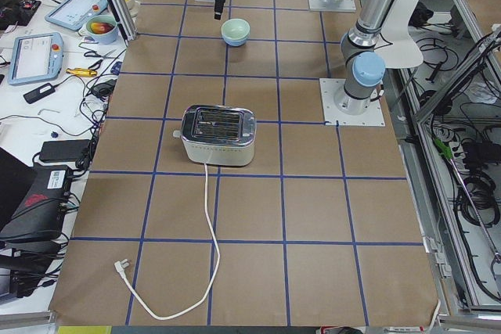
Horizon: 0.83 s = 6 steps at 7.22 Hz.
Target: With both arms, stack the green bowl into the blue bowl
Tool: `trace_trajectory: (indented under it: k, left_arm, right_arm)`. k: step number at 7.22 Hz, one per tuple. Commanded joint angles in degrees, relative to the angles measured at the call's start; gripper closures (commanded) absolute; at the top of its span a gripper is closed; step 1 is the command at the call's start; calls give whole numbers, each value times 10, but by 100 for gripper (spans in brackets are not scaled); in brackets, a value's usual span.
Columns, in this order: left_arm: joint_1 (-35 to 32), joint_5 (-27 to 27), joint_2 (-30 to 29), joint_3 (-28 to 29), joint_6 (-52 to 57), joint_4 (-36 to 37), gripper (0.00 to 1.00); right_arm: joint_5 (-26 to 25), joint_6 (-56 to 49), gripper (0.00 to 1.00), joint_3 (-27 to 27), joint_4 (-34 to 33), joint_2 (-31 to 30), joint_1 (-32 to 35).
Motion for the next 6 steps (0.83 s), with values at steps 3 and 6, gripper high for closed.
trace_trajectory:
  k: [3,6]
  left_arm:
    - [0,-1,0,0,0,3,0]
    - [0,-1,0,-1,0,4,0]
  right_arm:
    - [-24,12,0,46,-54,-41,-13]
    - [-24,13,0,43,-56,-41,-13]
